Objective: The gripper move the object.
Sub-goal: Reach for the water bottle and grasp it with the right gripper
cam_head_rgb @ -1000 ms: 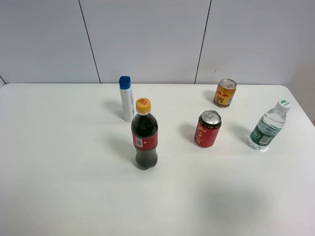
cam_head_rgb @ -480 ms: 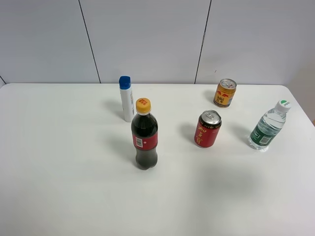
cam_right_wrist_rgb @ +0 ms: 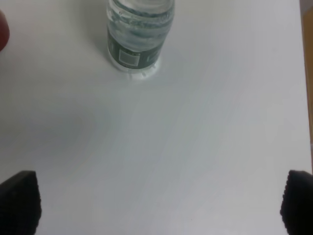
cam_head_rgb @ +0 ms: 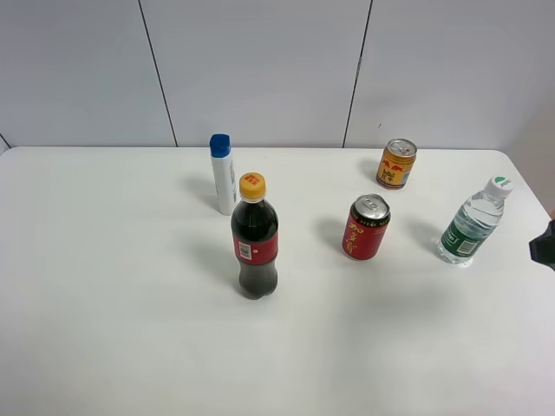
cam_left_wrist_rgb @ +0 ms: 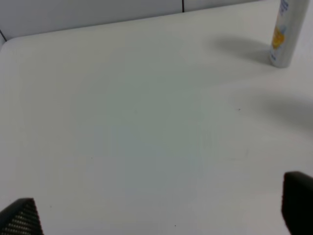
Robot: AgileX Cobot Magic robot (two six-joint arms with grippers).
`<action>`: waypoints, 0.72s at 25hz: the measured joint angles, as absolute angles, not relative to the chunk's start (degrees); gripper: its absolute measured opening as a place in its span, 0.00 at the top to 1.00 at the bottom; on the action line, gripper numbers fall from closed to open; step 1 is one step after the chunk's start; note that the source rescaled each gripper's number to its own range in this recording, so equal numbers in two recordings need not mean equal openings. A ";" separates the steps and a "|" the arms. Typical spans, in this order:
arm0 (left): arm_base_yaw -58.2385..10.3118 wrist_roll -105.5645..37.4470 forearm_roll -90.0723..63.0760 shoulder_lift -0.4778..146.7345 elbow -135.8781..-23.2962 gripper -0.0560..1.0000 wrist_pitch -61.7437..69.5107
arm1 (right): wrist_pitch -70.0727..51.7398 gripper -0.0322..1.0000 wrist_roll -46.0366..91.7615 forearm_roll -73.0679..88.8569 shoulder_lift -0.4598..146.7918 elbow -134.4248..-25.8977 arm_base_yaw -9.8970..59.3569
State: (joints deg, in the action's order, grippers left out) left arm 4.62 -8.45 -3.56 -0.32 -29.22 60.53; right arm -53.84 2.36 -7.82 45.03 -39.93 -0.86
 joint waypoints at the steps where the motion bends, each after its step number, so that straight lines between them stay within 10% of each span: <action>1: 4.62 -8.45 -3.56 -0.32 -29.22 0.00 60.53 | -53.68 0.00 2.36 -7.82 45.77 -39.93 -0.86; 18: 4.62 -8.45 -3.56 -0.32 -29.22 0.00 60.53 | -47.42 0.00 -0.30 -13.43 59.72 -39.93 -0.86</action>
State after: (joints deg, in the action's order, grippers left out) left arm 4.62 -8.45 -3.56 -0.32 -29.22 60.53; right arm -47.42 -0.30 -13.43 59.72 -39.93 -0.86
